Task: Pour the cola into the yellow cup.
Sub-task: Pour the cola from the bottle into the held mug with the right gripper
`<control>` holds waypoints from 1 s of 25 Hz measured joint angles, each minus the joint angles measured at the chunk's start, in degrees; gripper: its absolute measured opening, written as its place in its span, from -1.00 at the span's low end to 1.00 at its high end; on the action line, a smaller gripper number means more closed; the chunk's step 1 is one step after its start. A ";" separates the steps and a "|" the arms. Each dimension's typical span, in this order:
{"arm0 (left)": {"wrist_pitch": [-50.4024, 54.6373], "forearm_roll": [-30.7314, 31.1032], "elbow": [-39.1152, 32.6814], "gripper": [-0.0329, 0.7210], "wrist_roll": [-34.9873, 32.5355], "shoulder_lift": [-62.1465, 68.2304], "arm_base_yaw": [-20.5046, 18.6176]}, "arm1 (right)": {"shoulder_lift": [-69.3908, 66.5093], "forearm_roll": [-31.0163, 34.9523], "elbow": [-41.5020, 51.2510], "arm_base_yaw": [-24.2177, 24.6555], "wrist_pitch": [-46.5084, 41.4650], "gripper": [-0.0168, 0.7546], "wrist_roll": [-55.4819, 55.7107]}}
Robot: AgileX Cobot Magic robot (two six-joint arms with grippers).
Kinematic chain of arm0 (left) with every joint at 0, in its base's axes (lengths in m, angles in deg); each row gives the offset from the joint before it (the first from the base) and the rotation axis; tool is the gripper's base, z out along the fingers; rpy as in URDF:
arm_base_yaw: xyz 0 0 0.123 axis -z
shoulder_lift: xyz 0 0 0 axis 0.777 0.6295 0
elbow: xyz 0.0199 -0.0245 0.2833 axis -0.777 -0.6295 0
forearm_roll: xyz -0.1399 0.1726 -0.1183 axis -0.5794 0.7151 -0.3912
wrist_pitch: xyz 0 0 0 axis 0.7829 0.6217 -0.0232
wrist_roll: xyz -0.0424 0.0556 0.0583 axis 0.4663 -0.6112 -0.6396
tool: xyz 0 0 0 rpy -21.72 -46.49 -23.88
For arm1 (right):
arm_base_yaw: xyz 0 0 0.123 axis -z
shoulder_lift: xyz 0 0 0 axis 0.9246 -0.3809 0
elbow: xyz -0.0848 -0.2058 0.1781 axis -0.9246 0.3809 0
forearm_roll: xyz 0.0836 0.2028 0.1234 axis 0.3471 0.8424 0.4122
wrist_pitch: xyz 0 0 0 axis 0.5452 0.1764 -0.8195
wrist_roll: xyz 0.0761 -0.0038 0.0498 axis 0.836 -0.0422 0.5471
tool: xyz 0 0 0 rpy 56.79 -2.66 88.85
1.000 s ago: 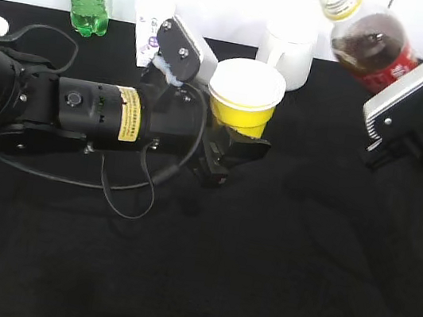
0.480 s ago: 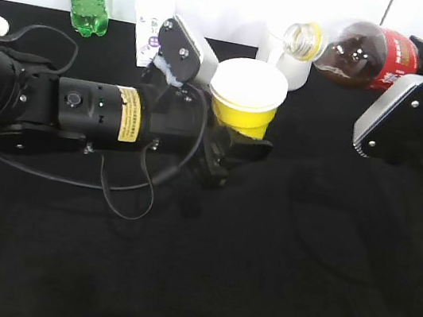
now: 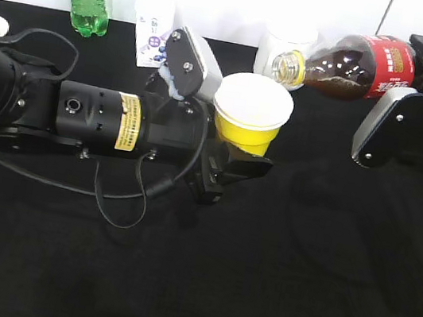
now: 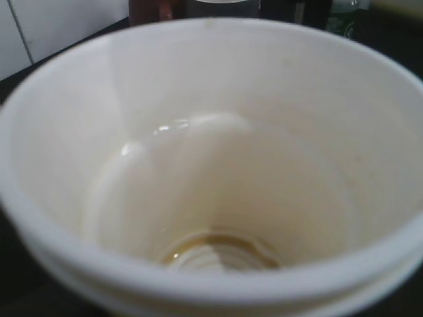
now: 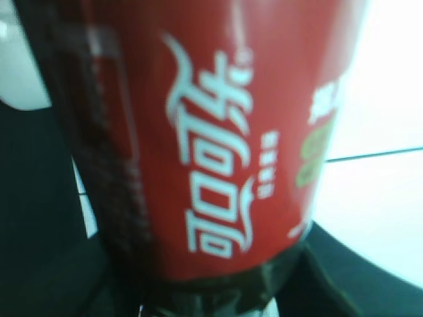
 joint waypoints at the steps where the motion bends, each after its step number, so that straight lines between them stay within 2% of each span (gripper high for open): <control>1: 0.00 0.05 0.00 0.27 0.00 0.00 0.00 | 0.00 0.00 0.00 0.00 0.00 0.04 -0.43; 25: 1.28 0.17 0.00 0.27 0.87 0.00 0.00 | 0.00 1.06 -0.12 0.00 0.53 0.04 -7.39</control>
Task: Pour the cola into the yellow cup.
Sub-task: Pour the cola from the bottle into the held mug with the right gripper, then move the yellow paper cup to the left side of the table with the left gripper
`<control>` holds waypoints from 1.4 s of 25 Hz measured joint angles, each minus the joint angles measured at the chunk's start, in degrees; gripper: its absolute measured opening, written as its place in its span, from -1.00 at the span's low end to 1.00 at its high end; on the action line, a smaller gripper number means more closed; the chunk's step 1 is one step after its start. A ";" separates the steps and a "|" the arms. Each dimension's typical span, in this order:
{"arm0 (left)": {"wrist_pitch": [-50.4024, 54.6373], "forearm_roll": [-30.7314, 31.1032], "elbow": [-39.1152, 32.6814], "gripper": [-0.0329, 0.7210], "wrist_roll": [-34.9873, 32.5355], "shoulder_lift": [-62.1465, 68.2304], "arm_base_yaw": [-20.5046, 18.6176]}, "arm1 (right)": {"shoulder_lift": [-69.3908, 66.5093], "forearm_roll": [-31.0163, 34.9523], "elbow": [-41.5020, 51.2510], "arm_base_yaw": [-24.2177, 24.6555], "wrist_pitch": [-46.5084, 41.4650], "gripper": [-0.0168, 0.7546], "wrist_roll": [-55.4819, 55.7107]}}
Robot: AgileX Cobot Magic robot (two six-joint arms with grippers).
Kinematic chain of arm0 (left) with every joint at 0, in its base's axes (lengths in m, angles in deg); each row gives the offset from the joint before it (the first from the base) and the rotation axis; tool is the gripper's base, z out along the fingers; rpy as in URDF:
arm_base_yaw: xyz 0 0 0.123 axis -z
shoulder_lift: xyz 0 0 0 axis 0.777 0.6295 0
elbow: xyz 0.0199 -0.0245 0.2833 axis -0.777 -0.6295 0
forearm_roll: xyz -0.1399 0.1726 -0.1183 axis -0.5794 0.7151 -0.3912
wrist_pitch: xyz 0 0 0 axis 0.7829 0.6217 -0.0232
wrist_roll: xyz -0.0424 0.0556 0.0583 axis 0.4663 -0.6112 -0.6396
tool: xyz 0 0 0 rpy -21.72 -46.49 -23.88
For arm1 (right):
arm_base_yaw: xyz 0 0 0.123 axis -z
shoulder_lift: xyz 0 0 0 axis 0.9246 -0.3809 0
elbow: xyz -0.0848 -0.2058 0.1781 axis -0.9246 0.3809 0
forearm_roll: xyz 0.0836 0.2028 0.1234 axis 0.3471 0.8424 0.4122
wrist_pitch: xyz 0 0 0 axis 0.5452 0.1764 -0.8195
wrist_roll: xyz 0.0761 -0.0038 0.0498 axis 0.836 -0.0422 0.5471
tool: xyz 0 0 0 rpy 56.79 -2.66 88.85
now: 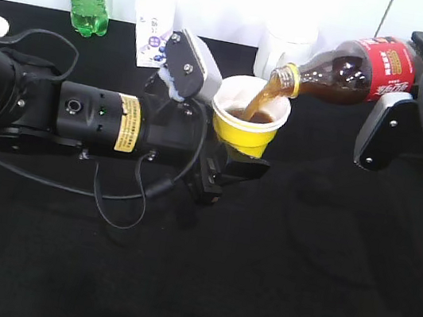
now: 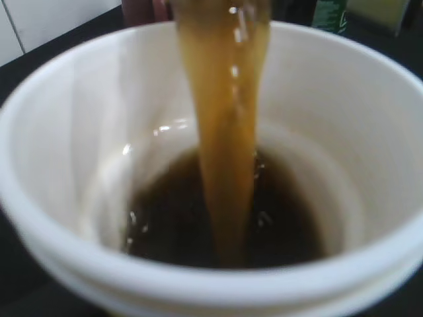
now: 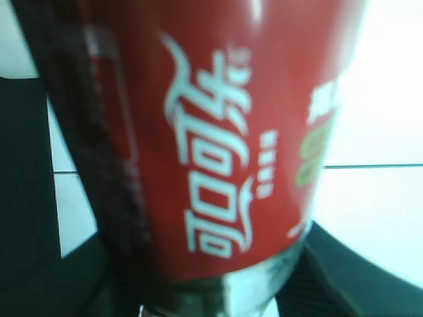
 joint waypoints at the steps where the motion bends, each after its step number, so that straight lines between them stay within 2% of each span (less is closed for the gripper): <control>1: 0.00 0.00 0.00 0.27 0.00 0.00 0.00 | 0.00 0.00 0.00 0.00 0.00 0.04 1.34; 4: -0.16 0.04 0.00 0.27 0.00 0.00 0.00 | 0.00 -3.20 0.00 0.00 0.02 0.04 9.96; 7: -0.41 0.04 0.00 0.26 0.00 0.00 0.00 | 0.00 -8.85 -0.04 0.00 -0.52 0.04 24.07; 9: -1.37 0.04 0.00 0.26 0.00 0.00 0.00 | 0.00 -9.85 0.01 0.00 -3.28 0.04 33.30; 11: -2.53 0.04 0.00 0.26 0.00 0.00 0.00 | 0.00 -9.85 0.04 0.00 -3.44 0.04 44.85; 15: -2.57 0.04 0.00 0.26 0.00 0.00 -0.43 | 0.00 -9.49 0.11 0.00 -3.44 0.04 80.58; 16: -2.57 0.04 0.00 0.26 0.00 0.00 -1.05 | 0.00 -9.49 0.11 0.00 -3.44 0.04 86.05; 21: -2.59 -4.05 0.00 0.26 0.00 0.00 -5.36 | 0.00 -9.45 0.11 0.00 -3.44 0.04 89.67; 28: -3.06 -5.72 0.00 0.26 -0.54 3.42 -16.62 | 0.00 -9.45 0.11 0.00 -3.43 0.04 89.78; 32: -5.17 -13.13 0.00 0.26 -10.01 7.37 -21.24 | 0.00 -9.45 0.11 0.00 -3.15 0.04 89.81; 35: -10.71 -22.08 0.00 0.26 -17.71 10.53 -22.58 | 0.00 -9.45 0.11 0.00 -2.96 0.04 89.81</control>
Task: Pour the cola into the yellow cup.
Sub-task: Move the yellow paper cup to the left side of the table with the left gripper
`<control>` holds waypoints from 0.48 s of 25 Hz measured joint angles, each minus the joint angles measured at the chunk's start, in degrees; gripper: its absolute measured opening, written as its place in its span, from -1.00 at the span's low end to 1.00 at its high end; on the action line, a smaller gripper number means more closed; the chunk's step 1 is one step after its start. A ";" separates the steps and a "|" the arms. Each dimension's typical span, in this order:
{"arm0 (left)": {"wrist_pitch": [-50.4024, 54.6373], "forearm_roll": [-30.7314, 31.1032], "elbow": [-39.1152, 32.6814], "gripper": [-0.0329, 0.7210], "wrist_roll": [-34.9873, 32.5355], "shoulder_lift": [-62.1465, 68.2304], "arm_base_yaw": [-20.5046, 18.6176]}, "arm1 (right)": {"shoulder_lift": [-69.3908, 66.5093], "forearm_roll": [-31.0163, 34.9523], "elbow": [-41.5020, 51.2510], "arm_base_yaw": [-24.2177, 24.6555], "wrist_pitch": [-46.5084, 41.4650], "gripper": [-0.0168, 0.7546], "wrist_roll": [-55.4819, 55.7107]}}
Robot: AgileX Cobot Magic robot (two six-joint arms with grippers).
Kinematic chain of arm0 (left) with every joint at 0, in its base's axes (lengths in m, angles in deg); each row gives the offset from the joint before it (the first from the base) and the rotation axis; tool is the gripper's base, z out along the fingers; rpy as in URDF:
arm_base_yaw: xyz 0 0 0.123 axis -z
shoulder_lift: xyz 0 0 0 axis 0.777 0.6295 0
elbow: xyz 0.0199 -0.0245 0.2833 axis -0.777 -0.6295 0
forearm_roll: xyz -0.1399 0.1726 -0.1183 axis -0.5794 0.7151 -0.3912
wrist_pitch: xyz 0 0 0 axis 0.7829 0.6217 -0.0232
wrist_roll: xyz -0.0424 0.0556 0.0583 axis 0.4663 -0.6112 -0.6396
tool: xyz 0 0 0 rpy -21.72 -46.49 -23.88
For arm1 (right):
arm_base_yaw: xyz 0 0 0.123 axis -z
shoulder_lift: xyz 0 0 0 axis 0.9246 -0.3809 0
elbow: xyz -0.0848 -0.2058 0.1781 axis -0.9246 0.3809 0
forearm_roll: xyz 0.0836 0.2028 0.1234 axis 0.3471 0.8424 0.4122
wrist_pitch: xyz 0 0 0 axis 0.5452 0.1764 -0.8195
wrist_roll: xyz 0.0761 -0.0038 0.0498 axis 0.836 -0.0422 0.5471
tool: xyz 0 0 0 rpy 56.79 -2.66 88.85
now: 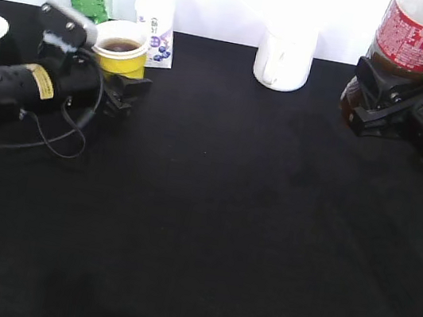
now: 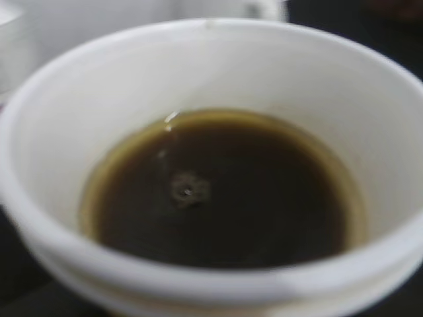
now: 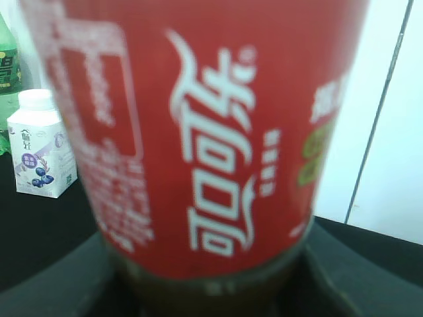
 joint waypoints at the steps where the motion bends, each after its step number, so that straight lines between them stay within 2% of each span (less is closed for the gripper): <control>1: -2.39 -1.78 0.00 0.26 -1.30 1.58 -0.11 | 0.00 0.00 0.00 0.00 0.00 0.04 0.00; 5: -5.41 -7.36 0.00 0.26 -4.73 5.81 -0.11 | 0.00 0.00 0.00 0.00 0.05 0.04 0.04; 10: -5.25 -7.62 0.18 0.26 -5.26 5.92 -0.11 | 0.00 0.00 0.00 0.00 0.00 0.04 0.18; 12: -4.79 -7.74 0.20 0.39 -5.26 5.92 -0.11 | 0.00 0.00 0.00 0.00 0.05 0.04 0.18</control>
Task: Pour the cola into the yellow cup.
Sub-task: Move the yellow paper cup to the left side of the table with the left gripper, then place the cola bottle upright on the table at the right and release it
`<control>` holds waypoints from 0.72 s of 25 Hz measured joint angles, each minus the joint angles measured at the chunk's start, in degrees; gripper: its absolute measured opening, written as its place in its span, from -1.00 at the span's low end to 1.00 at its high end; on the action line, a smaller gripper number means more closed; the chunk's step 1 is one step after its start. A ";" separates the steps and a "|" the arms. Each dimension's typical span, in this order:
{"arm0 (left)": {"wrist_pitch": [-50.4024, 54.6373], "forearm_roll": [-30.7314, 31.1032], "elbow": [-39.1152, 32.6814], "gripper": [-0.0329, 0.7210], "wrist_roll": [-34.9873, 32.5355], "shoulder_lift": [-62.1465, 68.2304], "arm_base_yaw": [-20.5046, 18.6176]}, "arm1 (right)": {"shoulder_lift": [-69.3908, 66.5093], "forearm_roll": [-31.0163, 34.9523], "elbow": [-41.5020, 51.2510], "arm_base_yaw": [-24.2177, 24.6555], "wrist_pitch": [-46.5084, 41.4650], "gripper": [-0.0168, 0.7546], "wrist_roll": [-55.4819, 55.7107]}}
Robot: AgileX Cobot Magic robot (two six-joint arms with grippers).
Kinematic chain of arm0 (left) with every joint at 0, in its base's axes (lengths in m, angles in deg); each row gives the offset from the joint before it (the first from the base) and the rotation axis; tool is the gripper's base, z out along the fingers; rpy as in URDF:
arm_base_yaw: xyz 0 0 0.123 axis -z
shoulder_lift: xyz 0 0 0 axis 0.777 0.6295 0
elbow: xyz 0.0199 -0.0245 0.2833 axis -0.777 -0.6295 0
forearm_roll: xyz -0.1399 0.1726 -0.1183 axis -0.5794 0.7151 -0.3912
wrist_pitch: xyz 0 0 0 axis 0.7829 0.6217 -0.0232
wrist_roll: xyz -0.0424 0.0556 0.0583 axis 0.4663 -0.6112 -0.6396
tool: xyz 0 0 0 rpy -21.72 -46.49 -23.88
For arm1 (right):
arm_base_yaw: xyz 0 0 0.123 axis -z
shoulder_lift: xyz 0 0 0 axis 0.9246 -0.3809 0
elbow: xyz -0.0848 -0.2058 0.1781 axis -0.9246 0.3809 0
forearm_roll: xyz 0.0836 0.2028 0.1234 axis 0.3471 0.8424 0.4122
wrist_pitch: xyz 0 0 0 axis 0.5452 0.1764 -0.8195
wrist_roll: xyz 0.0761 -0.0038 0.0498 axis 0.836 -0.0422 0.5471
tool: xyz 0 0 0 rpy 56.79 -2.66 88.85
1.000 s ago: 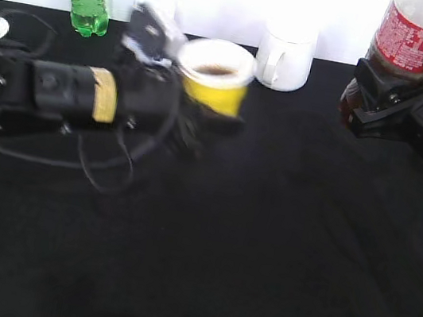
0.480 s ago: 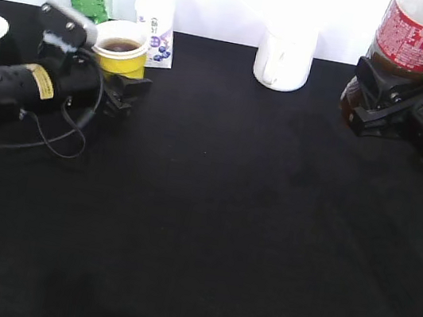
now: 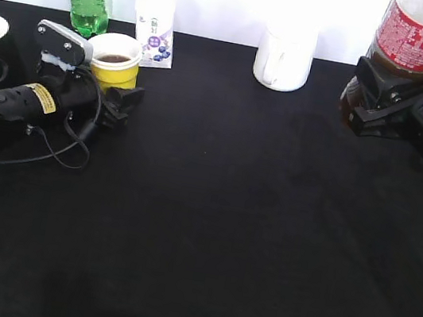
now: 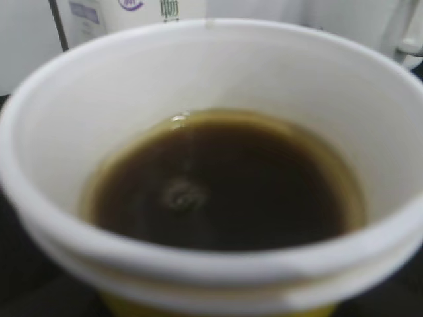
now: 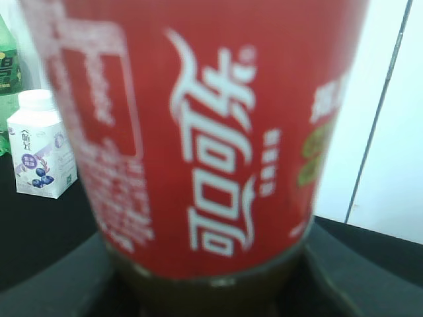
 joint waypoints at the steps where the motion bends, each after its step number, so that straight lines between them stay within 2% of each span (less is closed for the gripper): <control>1: 0.72 -0.07 0.00 0.56 0.00 0.00 0.00 | 0.00 0.00 0.00 0.00 0.00 0.04 0.00; 2: 1.64 -0.26 0.00 0.69 0.00 -0.42 0.00 | 0.00 0.00 0.00 0.00 0.00 0.04 0.00; 4: 3.54 -0.33 -0.27 0.76 0.00 -1.62 0.00 | 0.00 0.00 0.00 0.00 -0.03 0.04 0.00; 7: 3.57 -2.16 -3.51 0.76 0.00 -3.17 0.00 | 0.00 0.23 0.00 0.00 -0.03 0.04 0.02; 11: 2.73 -4.18 -11.15 0.77 -0.19 -8.07 0.00 | -0.81 4.60 0.00 0.00 0.05 0.04 0.02; 14: 3.58 -4.35 -17.35 0.75 -0.19 -15.01 0.00 | -8.57 6.70 -1.05 0.00 1.07 0.04 0.20; 18: 3.98 -4.53 -23.86 0.72 -0.19 -26.04 0.00 | -18.44 6.80 -7.07 0.00 1.36 0.04 3.82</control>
